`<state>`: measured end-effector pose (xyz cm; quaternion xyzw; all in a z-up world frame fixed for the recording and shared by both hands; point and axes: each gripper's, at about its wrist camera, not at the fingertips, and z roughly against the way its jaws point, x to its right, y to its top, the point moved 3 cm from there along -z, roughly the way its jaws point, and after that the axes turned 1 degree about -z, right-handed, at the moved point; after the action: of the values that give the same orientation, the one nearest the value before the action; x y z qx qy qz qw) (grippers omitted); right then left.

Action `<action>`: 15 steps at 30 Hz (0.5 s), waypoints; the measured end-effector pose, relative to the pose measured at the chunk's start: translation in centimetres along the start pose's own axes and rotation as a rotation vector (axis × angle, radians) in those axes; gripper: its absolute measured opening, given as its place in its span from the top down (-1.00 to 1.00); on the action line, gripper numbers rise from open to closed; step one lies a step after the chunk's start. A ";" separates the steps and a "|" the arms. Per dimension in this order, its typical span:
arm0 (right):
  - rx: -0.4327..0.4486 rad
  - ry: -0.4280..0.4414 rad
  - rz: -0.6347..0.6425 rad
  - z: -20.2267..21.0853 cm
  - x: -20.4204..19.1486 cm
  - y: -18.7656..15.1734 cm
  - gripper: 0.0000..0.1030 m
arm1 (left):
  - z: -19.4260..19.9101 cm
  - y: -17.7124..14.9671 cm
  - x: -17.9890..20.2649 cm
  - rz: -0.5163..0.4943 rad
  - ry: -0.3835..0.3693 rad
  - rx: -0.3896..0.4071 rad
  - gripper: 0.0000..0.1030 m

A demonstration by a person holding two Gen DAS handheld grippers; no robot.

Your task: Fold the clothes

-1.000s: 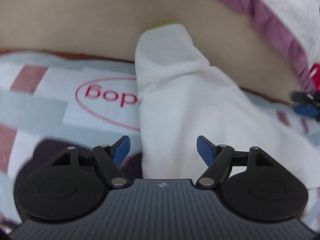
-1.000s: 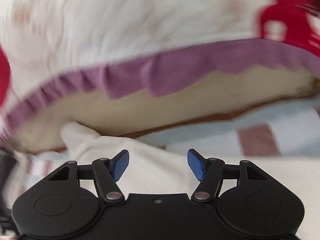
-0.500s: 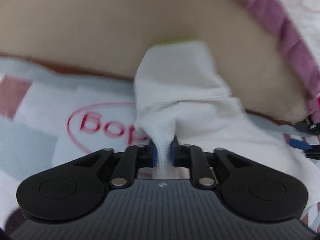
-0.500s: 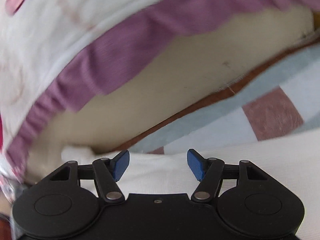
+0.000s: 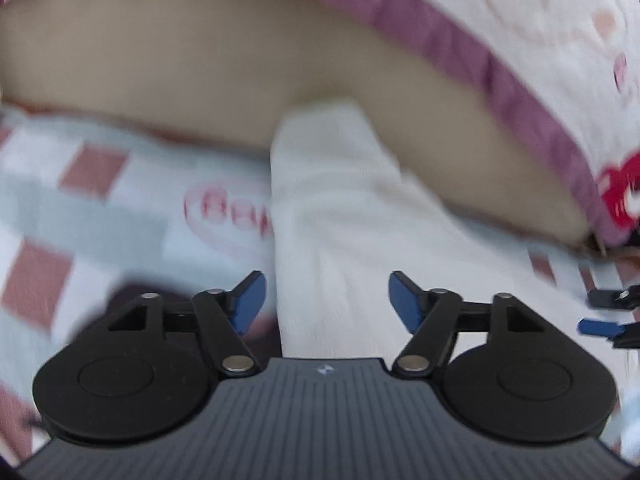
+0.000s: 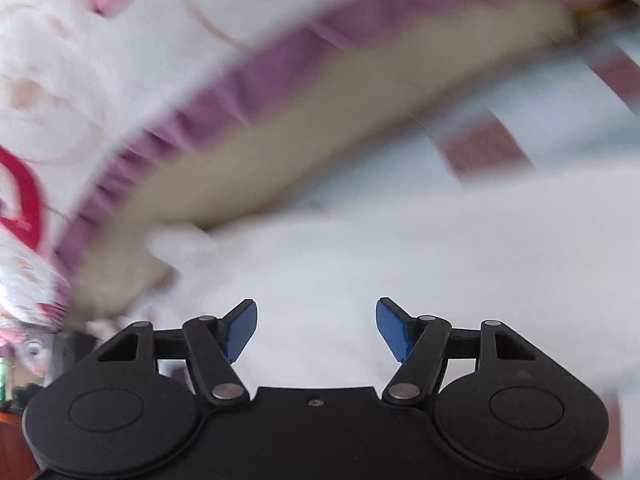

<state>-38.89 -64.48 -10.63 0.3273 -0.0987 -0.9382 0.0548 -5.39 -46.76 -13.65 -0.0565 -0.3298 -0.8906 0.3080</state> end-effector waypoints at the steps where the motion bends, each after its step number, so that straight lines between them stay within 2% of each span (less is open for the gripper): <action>1: -0.040 -0.009 -0.030 -0.1 0.6 -1.3 -0.38 | -0.1 -1.2 0.0 -0.001 0.002 -0.031 -0.36; 4: -0.161 -0.035 -0.121 -0.3 2.5 -5.2 -0.38 | 0.2 -5.1 -0.7 0.006 -0.006 -0.091 -0.39; 6: -0.179 -0.050 -0.124 -0.4 2.2 -6.1 -0.38 | 0.1 -7.0 -1.3 0.031 0.016 -0.127 -0.42; 9: -0.187 -0.089 -0.106 -0.9 1.3 -6.6 -0.38 | 0.7 -8.6 -1.4 0.034 -0.002 -0.104 -0.46; 11: -0.200 -0.124 -0.094 -1.9 0.8 -6.6 -0.38 | 1.2 -9.2 -1.3 0.031 -0.029 -0.082 -0.39; 12: -0.213 -0.148 -0.082 -2.5 0.5 -6.5 -0.38 | 1.4 -9.4 -1.2 0.030 -0.043 -0.071 -0.23; 13: -0.224 -0.177 -0.055 -3.1 0.0 -6.2 -0.38 | 1.5 -9.8 -1.2 0.026 -0.052 -0.066 0.69; 14: -0.256 -0.209 -0.015 -3.6 -0.3 -6.0 -0.38 | 1.7 -10.1 -1.3 0.020 -0.059 -0.063 0.84; 15: -0.298 -0.240 0.028 -4.0 -0.5 -5.9 -0.38 | 1.9 -10.2 -1.5 0.013 -0.038 -0.058 0.84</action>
<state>-36.28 -59.26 -14.69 0.1997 0.0308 -0.9739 0.1032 -10.34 -38.76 -18.30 -0.0844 -0.3095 -0.8964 0.3060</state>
